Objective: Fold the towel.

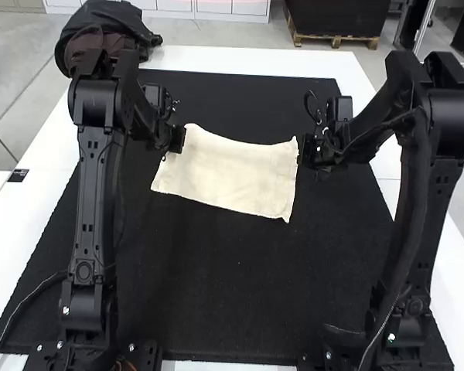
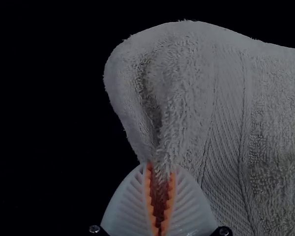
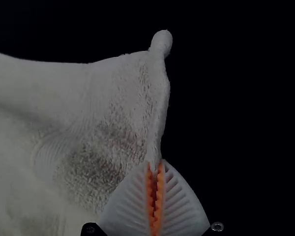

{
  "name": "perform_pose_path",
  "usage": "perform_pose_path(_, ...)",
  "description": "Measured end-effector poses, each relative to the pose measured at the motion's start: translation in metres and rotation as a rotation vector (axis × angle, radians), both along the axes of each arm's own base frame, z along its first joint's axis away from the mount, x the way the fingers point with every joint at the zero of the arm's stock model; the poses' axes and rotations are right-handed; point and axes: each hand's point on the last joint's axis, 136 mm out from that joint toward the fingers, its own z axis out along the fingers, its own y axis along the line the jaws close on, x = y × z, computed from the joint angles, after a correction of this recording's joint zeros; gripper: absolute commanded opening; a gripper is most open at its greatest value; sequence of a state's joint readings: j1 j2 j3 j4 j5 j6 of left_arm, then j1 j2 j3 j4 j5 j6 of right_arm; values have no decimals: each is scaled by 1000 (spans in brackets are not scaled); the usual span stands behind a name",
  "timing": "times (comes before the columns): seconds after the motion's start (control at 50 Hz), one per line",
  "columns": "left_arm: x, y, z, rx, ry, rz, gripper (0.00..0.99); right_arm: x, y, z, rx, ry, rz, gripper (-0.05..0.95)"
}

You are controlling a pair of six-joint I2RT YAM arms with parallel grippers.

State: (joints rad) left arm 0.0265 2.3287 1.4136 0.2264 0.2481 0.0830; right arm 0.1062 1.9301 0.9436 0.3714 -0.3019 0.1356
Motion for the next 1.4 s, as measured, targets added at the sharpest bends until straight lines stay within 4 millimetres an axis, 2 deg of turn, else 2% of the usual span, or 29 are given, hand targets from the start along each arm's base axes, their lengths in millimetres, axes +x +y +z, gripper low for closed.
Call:
perform_pose_path(0.12, -1, 2, 4, -6, 8, 7, 25, -2, 3, 8, 18, -10, 10, -25)
perform_pose_path(0.26, 0, 3, 21, -10, -9, 14, 25, -7, 4, 16, 31, -19, 16, -25)
perform_pose_path(0.56, -4, 7, 43, -22, -18, 20, 25, -19, 9, 20, 68, 16, 31, -26)
perform_pose_path(0.76, -13, 13, 39, -50, 14, 28, 25, -23, 13, 31, 94, 7, 42, -26)
perform_pose_path(0.96, -24, 16, 28, -83, 72, 28, 26, -36, 16, 21, 115, 69, 60, -26)
perform_pose_path(1.1, -31, 15, 29, -85, 81, 28, 26, -41, 17, 18, 119, 92, 64, -26)
perform_pose_path(1.18, -35, 15, 36, -86, 73, 29, 26, -42, 18, 20, 122, 92, 67, -25)
perform_pose_path(1.4, -36, 15, 65, -83, 13, 28, 26, -41, 19, 47, 131, 32, 77, -26)
